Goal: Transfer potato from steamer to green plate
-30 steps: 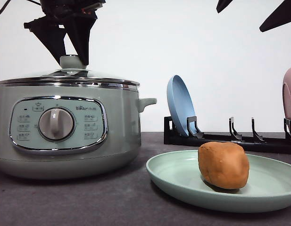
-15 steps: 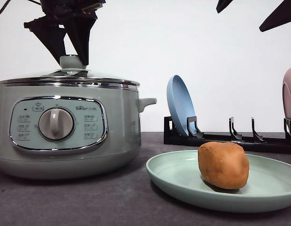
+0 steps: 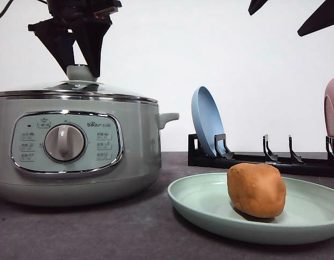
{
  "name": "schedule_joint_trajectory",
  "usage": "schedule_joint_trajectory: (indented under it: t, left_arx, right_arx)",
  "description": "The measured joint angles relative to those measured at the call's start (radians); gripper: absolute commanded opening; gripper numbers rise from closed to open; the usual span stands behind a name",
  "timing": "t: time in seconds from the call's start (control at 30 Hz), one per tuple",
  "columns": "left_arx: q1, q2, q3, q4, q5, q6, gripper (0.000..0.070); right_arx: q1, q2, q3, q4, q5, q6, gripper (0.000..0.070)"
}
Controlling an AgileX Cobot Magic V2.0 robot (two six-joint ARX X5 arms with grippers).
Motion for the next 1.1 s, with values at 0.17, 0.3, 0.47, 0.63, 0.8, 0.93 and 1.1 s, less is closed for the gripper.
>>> schedule_joint_trajectory:
  t: [0.17, 0.3, 0.47, 0.63, 0.8, 0.93, 1.1]
  left_arx:
    - [0.000, 0.000, 0.000, 0.000, -0.002, 0.000, 0.0001]
    - [0.000, 0.000, 0.000, -0.002, -0.002, 0.000, 0.0004]
    - [0.000, 0.000, 0.000, -0.002, -0.002, -0.001, 0.0276]
    - [-0.002, 0.003, 0.002, -0.004, -0.027, -0.006, 0.0489]
    - [0.001, 0.003, 0.045, -0.014, -0.032, -0.005, 0.0489]
    - [0.001, 0.002, 0.117, -0.016, -0.032, -0.010, 0.0486]
    - [-0.002, -0.022, 0.192, -0.035, 0.011, -0.014, 0.0480]
  right_arx:
    - [0.000, 0.000, 0.000, 0.000, 0.000, 0.000, 0.0601]
    - [0.000, 0.000, 0.000, 0.000, 0.000, 0.000, 0.0601]
    - [0.000, 0.000, 0.000, 0.000, 0.000, 0.000, 0.0601]
    - [0.000, 0.000, 0.000, -0.001, 0.000, 0.000, 0.0601]
    - [0.000, 0.000, 0.000, -0.002, 0.000, 0.000, 0.0601]
    - [0.000, 0.000, 0.000, -0.011, 0.000, -0.002, 0.0601]
    - [0.000, 0.000, 0.000, -0.027, -0.009, -0.007, 0.0601]
